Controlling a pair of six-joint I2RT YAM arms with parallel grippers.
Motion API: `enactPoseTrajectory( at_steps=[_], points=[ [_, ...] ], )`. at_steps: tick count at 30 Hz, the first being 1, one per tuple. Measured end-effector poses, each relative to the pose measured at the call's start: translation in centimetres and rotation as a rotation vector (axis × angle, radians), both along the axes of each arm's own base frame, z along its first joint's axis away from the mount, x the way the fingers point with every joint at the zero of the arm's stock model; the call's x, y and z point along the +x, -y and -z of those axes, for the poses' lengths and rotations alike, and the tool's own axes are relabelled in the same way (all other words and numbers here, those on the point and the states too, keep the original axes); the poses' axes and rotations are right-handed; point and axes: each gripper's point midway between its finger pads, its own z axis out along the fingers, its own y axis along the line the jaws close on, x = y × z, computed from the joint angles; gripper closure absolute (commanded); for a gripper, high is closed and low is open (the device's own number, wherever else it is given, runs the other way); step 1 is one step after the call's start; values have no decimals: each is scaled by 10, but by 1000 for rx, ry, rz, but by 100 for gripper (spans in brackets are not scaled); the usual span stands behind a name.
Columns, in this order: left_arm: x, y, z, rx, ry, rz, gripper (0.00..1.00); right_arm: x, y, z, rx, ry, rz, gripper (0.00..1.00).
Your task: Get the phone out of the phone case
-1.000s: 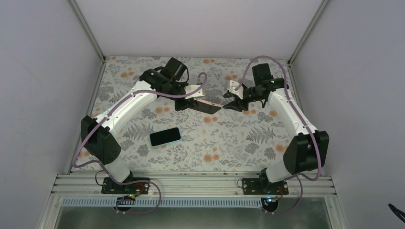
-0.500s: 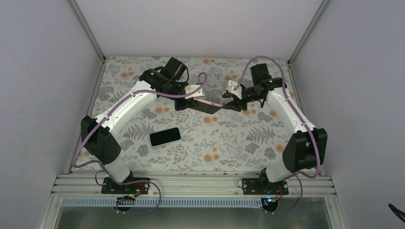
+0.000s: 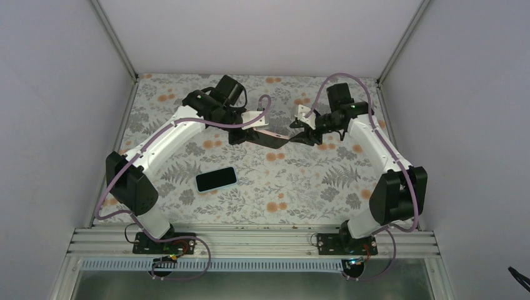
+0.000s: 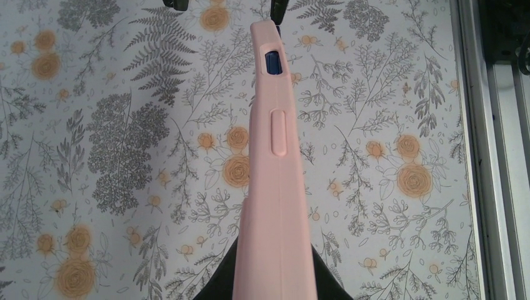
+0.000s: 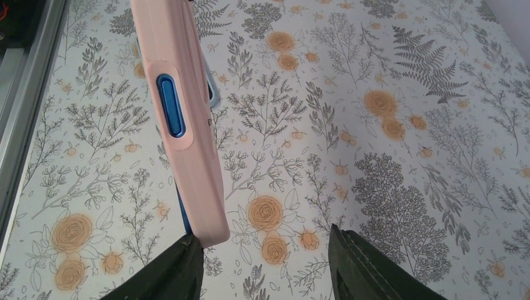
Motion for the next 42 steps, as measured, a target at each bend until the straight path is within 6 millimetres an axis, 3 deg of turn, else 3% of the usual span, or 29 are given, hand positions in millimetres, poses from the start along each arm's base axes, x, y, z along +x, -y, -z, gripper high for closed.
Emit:
enactPoseTrajectory(
  at_steps=[21, 42],
  points=[
    [8, -11, 7, 77, 15, -50, 98, 25, -17, 16, -30, -5, 58, 48],
    [11, -12, 3, 75, 18, -74, 98, 32, -23, 10, -33, -6, 51, 46]
  ],
)
